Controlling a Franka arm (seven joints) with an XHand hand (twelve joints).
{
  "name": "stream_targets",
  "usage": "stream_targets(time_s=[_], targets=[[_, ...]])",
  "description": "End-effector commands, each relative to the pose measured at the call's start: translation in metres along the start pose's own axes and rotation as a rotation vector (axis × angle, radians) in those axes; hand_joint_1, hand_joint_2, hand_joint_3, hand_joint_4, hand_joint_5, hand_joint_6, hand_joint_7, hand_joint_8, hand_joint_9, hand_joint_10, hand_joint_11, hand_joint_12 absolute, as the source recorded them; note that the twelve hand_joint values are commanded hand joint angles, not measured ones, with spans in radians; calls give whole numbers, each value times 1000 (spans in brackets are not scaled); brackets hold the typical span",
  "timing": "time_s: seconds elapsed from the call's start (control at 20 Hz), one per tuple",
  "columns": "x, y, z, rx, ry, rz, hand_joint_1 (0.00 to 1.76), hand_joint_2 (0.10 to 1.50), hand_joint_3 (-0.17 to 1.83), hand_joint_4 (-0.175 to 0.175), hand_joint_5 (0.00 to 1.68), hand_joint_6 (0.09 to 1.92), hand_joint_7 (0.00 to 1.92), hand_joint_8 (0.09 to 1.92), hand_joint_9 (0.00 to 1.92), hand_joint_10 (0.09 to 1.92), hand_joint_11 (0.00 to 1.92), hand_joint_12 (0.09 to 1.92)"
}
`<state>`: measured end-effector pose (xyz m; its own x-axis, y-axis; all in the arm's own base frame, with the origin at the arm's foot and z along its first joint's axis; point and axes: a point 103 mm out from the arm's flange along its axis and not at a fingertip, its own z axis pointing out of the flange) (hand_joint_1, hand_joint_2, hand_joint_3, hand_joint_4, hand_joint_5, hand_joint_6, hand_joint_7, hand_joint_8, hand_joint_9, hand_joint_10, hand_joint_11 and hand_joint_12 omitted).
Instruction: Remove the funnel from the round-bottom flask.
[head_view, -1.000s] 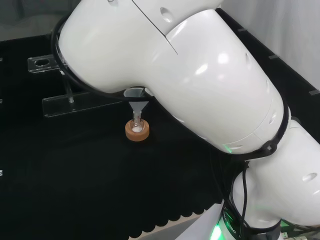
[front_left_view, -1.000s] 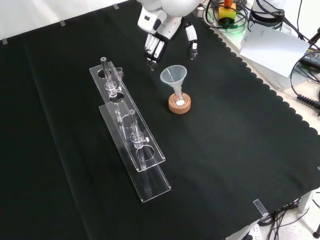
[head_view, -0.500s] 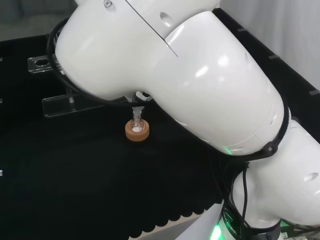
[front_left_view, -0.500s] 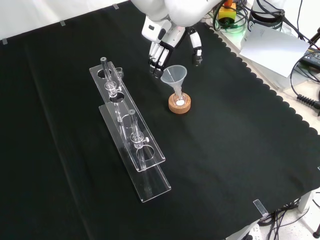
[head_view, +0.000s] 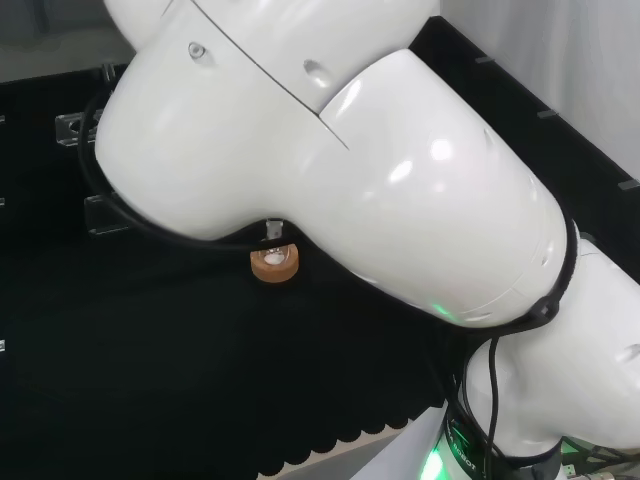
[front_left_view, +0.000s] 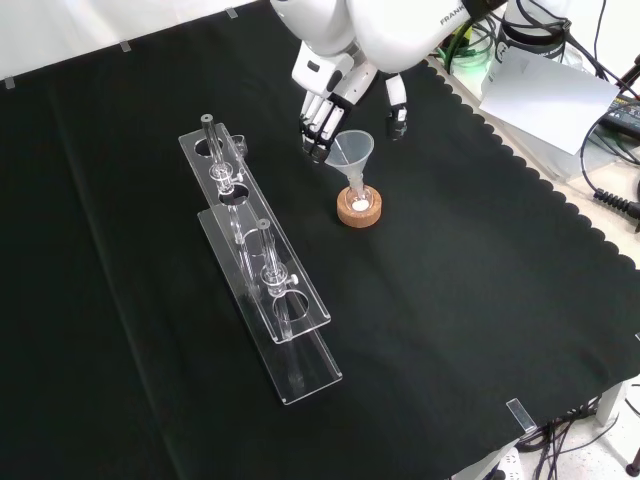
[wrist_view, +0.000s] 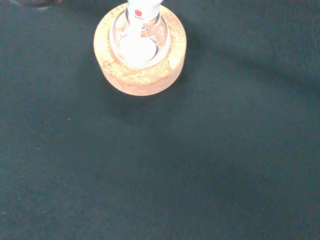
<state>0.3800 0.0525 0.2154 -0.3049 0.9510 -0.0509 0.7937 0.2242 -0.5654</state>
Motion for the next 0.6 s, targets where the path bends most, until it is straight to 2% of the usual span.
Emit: stream_targets(time_s=[0.05,0.25,0.6], targets=[[2,3,3,-17,-23,3,622,698,369,-40,94,87,0,463,138,818,400,1468],[5,6,2,-25,-29,-3,632,697,367,-42,77,87,0,472,147,820,408,1464],[9,12,4,3,-44,-5,640,696,366,-41,53,87,0,480,164,821,416,1458]])
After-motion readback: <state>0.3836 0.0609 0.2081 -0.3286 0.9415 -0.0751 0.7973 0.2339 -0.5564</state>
